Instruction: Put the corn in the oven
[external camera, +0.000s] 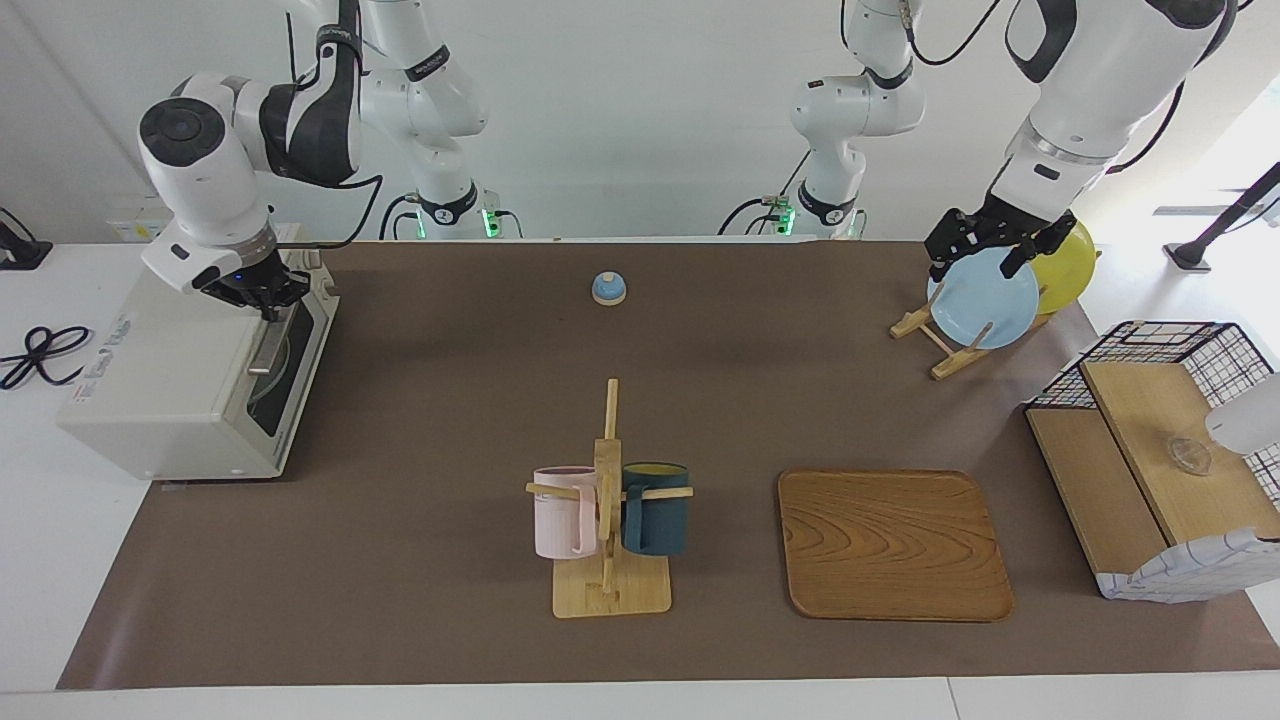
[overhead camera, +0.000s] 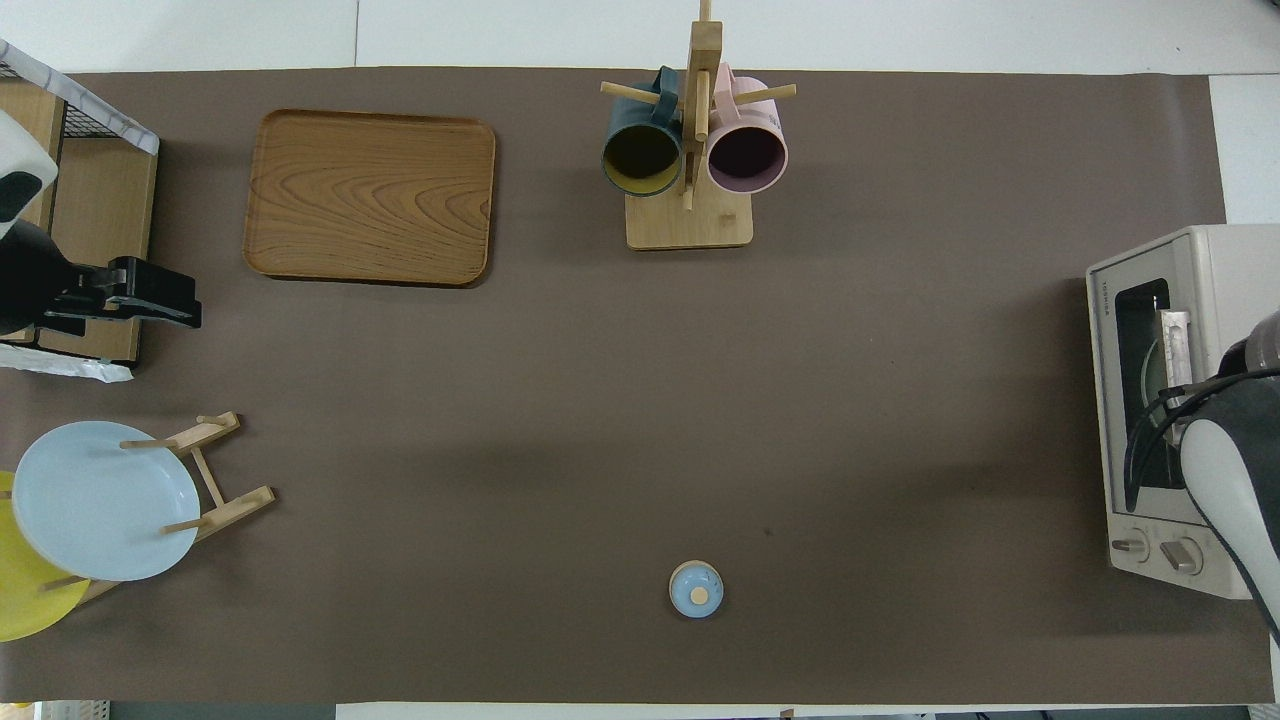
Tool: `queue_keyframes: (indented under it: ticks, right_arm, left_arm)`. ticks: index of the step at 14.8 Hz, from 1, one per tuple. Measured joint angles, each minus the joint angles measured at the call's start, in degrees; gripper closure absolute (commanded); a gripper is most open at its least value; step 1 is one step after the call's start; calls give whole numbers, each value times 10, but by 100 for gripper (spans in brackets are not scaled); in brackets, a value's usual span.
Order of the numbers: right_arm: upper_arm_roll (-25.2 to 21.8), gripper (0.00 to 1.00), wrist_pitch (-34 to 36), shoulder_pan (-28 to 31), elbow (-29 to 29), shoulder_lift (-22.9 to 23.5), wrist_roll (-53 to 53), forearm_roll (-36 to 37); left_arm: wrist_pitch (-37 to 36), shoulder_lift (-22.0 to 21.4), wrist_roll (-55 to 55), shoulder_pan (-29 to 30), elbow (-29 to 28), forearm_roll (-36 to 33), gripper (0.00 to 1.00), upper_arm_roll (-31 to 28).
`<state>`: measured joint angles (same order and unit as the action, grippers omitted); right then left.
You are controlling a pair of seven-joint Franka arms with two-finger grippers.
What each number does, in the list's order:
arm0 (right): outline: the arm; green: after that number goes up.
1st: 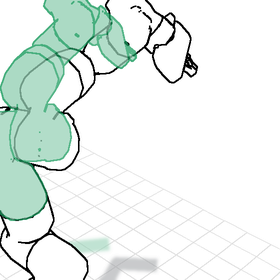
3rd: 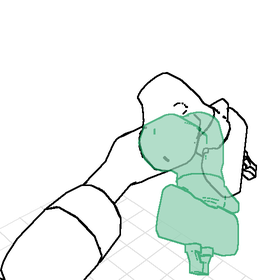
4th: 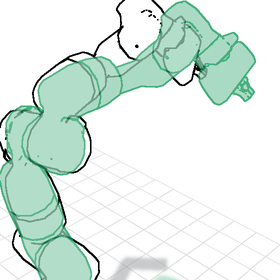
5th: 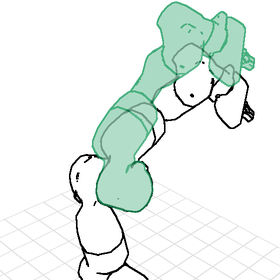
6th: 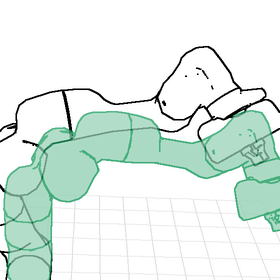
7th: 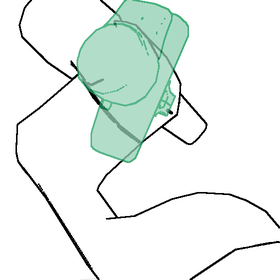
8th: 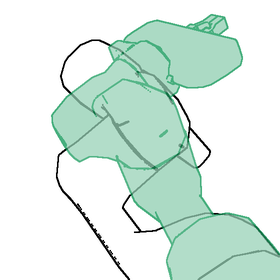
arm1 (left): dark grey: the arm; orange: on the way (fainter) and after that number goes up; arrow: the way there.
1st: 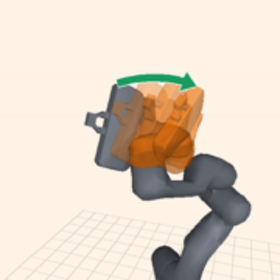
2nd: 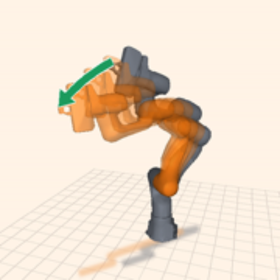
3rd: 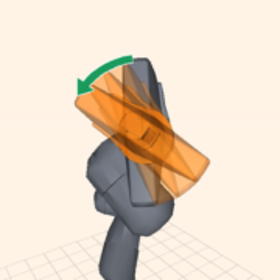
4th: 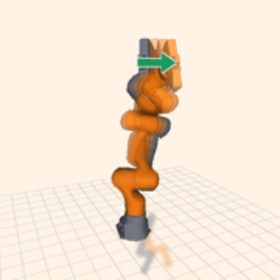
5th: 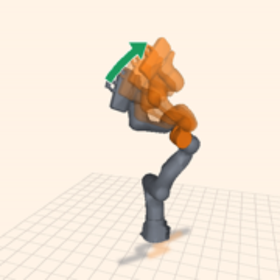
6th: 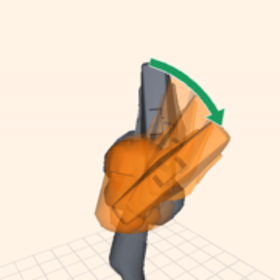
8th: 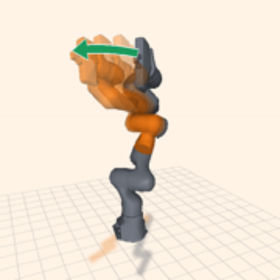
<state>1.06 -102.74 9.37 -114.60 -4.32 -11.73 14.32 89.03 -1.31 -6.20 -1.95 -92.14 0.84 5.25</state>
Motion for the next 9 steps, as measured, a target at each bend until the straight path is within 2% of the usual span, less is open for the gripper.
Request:
queue_keyframes:
  ticks: [2,3,4,5,6,9]
  right_arm:
    - [2,90,24,0,44,19,0,-31]
    - [4,84,37,-2,65,27,0,-48]
    - [5,65,54,-8,85,34,2,-65]
    - [7,13,73,-19,107,39,12,-75]
    - [8,0,91,-33,130,46,28,-80]
    - [12,0,118,-65,177,57,54,-107]
  left_arm:
    - [0,0,0,0,0,0,0,0]
    - [0,0,0,0,0,0,0,0]
    - [0,0,0,0,0,0,0,0]
    - [0,0,0,0,0,0,0,0]
    - [0,0,0,0,0,0,0,0]
    - [0,0,0,0,0,0,0,0]
